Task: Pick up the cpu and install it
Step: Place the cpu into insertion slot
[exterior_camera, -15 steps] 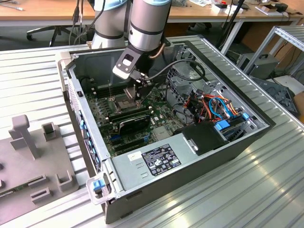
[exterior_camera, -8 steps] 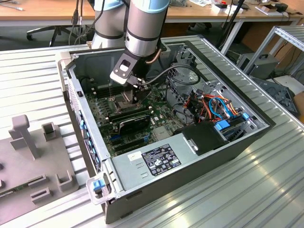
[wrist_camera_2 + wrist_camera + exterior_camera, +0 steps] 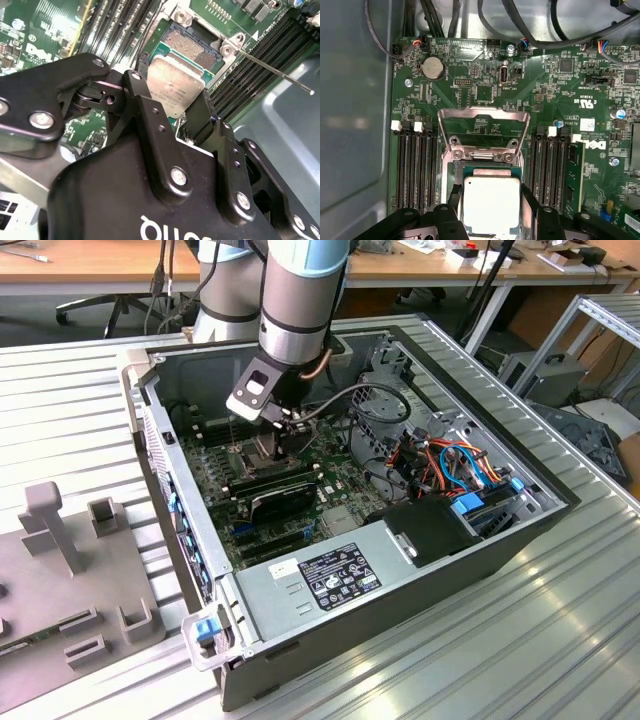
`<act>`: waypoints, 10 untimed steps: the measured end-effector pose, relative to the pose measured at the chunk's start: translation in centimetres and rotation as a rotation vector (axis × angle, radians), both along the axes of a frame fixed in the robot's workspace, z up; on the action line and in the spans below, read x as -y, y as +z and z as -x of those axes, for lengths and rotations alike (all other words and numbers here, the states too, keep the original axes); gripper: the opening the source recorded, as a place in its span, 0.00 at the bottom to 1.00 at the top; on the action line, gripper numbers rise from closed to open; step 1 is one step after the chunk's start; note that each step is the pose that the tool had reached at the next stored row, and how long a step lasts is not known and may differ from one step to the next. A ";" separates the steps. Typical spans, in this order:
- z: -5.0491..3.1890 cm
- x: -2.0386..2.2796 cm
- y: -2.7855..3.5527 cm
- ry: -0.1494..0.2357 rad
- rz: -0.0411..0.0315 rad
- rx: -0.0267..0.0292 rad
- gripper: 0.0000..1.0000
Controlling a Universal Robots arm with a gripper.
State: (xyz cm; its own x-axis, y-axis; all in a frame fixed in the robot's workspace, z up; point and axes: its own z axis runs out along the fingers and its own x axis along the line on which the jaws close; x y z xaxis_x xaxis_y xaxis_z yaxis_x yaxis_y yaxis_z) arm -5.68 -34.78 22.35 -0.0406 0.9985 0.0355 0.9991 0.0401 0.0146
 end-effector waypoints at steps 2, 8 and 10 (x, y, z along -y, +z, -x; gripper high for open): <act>0.14 -0.01 -0.35 0.000 0.0000 0.0001 0.55; 0.37 -0.03 -1.35 -0.006 0.0000 0.0000 0.55; 0.38 -0.12 -1.74 -0.015 0.0000 0.0001 0.55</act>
State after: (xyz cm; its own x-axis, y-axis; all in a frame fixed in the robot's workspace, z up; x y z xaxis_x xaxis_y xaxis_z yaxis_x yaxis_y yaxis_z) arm -6.06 -34.66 20.61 -0.0260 0.9990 0.0356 0.9996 0.0255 0.0147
